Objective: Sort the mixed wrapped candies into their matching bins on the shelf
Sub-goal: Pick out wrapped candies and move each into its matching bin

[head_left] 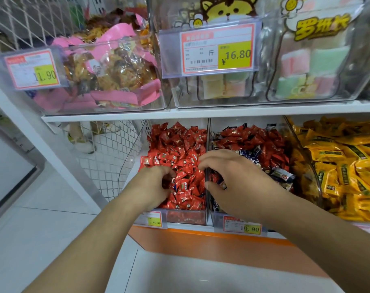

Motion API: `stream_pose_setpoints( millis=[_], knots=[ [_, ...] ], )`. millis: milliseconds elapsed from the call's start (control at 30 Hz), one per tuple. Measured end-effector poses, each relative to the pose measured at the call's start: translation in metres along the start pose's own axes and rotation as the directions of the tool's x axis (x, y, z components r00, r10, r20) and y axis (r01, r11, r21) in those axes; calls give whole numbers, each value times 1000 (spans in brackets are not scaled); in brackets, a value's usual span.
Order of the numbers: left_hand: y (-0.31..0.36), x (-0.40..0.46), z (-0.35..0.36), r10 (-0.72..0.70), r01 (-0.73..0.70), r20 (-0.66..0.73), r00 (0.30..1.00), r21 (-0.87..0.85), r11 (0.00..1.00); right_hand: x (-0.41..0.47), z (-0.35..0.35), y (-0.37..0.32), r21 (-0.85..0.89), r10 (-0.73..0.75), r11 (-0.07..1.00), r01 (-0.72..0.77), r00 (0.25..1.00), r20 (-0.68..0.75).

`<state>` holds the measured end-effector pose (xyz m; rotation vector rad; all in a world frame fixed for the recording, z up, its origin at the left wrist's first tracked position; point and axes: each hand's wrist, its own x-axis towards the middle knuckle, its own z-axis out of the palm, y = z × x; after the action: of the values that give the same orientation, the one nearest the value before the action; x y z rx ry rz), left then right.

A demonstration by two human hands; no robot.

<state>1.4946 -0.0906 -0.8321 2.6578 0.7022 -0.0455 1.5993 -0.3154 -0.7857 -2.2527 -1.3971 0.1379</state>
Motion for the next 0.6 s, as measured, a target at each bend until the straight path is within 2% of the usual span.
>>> stream_pose_setpoints(
  millis=[267, 600],
  knots=[
    [-3, -2, -3, 3, 6, 73, 997, -123, 992, 0, 0, 0, -5, -10, 1000, 10, 1000, -9],
    [2, -10, -9, 57, -53, 46, 997, -89, 995, 0, 0, -1, -10, -8, 1000, 8, 1000, -9]
  ],
)
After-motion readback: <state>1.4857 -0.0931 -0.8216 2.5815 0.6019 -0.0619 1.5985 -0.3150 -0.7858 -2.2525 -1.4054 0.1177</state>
